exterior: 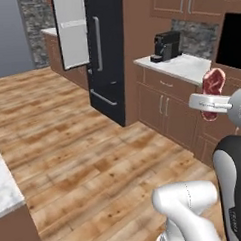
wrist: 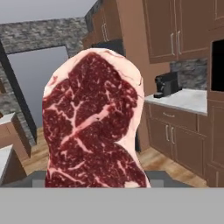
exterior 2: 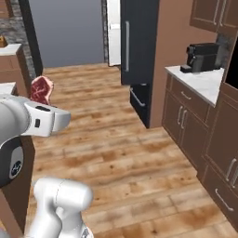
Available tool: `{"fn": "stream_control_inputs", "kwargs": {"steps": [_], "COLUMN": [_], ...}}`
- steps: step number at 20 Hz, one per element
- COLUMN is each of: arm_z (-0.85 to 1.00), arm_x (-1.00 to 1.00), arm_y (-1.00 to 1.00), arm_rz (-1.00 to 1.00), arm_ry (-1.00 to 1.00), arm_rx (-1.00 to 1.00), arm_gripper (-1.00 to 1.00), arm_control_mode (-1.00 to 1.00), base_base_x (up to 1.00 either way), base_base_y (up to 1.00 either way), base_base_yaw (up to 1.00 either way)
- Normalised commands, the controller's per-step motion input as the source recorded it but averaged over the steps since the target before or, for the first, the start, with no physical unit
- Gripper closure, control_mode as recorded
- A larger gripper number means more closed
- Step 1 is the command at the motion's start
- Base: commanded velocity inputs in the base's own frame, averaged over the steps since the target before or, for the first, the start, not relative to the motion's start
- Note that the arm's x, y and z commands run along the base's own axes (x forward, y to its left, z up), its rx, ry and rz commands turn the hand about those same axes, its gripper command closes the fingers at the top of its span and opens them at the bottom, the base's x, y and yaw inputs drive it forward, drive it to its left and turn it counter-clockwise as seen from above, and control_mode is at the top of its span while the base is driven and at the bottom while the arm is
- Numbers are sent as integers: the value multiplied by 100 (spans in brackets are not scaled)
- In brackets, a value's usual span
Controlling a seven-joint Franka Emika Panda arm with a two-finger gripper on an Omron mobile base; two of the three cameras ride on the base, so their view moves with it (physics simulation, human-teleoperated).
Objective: Transport the steak and bell pepper to the fridge. Place the steak on the rack containing meat and place the bell pepper on the rack containing the vegetable, ensuring meats and vegetables are on different racks.
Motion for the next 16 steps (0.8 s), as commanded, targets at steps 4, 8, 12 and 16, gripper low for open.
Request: {"fn": "stream_control_inputs", "kwargs": {"steps": [4, 8, 12, 16], "arm_z": [0, 0, 0, 0], "arm_x": [0, 0, 0, 0], "arm_y": [0, 0, 0, 0], "arm_rz": [0, 0, 0, 0], "arm_ry": [0, 0, 0, 0], "arm_rx": [0, 0, 0, 0], "arm_gripper": [100, 100, 100, 100], "arm_control_mode": [100, 100, 100, 100], "base_base_x": [100, 100, 100, 100], "base_base_y": [-54, -30, -6, 0], "base_base_yaw": [29, 24, 17, 14]}}
